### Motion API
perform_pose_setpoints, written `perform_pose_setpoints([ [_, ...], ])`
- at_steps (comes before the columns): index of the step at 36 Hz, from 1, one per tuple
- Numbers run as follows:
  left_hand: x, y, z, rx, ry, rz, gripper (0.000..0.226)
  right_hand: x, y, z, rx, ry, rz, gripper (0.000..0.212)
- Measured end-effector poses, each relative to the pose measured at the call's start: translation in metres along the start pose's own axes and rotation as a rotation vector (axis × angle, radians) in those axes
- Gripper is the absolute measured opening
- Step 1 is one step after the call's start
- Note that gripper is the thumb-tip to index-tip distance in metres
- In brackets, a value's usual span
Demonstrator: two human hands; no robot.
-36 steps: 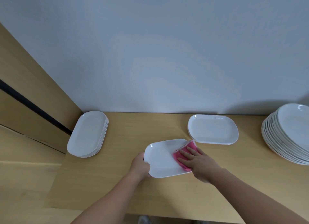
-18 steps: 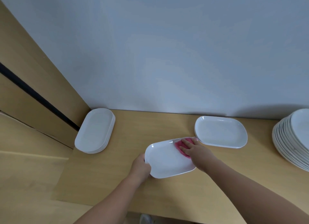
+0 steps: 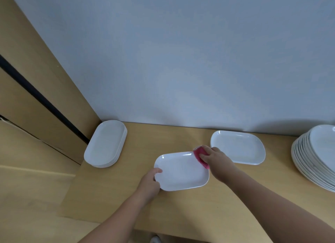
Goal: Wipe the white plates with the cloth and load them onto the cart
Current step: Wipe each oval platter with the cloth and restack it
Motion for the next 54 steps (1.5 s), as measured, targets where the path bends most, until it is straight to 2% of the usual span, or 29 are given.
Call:
perform_pose_setpoints([
  [5,-0.002,0.004,-0.002,-0.029,-0.073,0.045,0.062,0.008,0.000,0.006,-0.036,-0.002,0.000,0.041],
  [11,-0.002,0.009,-0.009,-0.202,-0.211,0.031,0.040,0.014,0.004,0.004,-0.075,-0.039,-0.014,0.052],
  [17,-0.002,0.011,-0.016,-0.281,-0.251,0.062,0.033,0.017,0.006,0.001,-0.114,-0.059,-0.055,0.060],
  [21,-0.003,0.010,-0.017,-0.312,-0.340,0.044,0.019,0.017,0.011,0.000,-0.150,-0.078,-0.134,0.058],
  [25,0.001,0.006,-0.024,-0.406,-0.358,0.063,0.025,0.018,0.024,-0.001,-0.207,-0.086,-0.266,0.057],
  [31,0.011,0.001,-0.039,-0.310,-0.409,0.032,0.011,0.017,0.048,0.004,-0.263,-0.064,-0.382,0.059],
  [38,0.016,0.002,-0.050,-0.055,-0.404,0.050,0.028,0.015,0.050,0.016,-0.298,-0.012,-0.384,0.056],
  [41,0.018,0.003,-0.052,0.113,-0.331,0.123,0.038,0.013,0.047,0.022,-0.293,0.014,-0.362,0.053],
  [45,0.021,0.003,-0.051,0.256,-0.258,0.118,0.034,0.008,0.044,0.032,-0.260,0.062,-0.321,0.053],
  [49,0.018,0.002,-0.046,0.270,-0.227,0.073,0.031,0.001,0.043,0.048,-0.239,0.139,-0.289,0.051],
  [54,0.019,0.001,-0.042,0.177,-0.196,0.111,0.046,-0.014,0.041,0.067,-0.240,0.199,-0.253,0.051],
])
Point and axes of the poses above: each hand's wrist, its own x-axis away from the middle knuckle, its own y-axis out of the back of the hand, z = x × y, the point moved 2 cm from there along -x, towards the middle knuckle, and after that the axes turned 14 degrees about x, right-handed, at the moved point
